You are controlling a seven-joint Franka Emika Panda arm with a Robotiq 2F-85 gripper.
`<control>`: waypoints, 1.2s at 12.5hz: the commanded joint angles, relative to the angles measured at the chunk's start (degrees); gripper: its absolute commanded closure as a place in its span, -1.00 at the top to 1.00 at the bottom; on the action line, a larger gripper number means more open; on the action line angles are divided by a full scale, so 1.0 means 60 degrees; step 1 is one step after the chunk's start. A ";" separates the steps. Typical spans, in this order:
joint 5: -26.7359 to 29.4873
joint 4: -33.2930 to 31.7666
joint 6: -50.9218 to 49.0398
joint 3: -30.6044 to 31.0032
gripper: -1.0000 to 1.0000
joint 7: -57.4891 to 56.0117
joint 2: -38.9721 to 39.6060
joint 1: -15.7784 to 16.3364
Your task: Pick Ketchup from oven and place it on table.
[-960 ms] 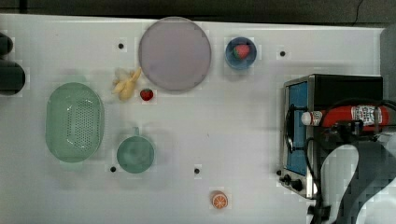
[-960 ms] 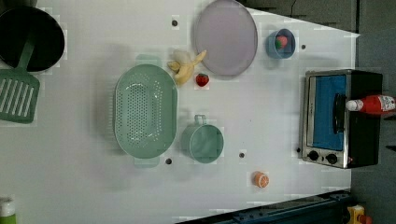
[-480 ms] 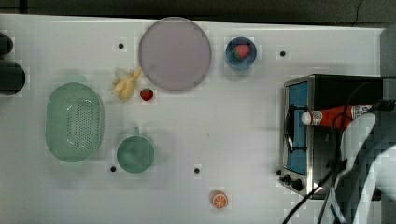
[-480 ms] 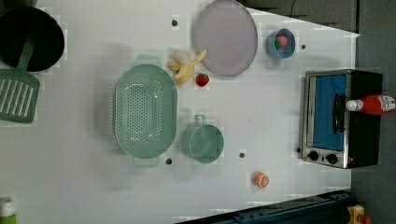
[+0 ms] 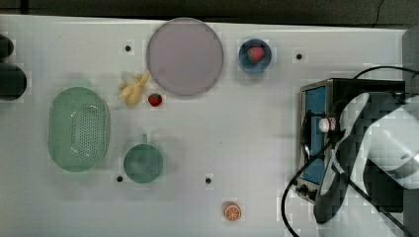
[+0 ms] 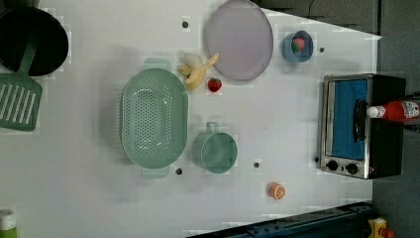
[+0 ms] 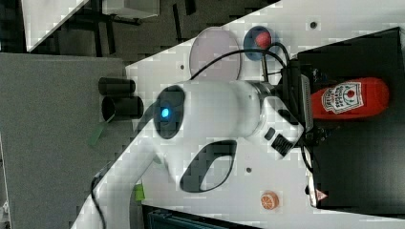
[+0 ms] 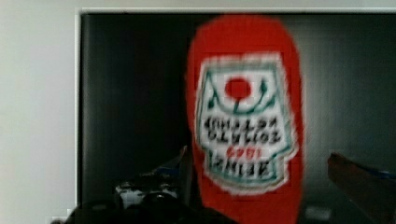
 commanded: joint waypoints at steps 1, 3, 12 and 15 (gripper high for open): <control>0.0445 -0.0109 0.0640 -0.0273 1.00 0.0024 -0.0112 -0.0151; 0.0629 -0.0142 0.0547 -0.0257 1.00 0.0024 0.0041 -0.0201; 0.0959 0.0283 0.0022 -0.0241 0.27 0.0010 -0.0355 -0.0170; 0.0803 0.0999 -0.1334 -0.0236 0.27 0.0010 -0.1058 0.0049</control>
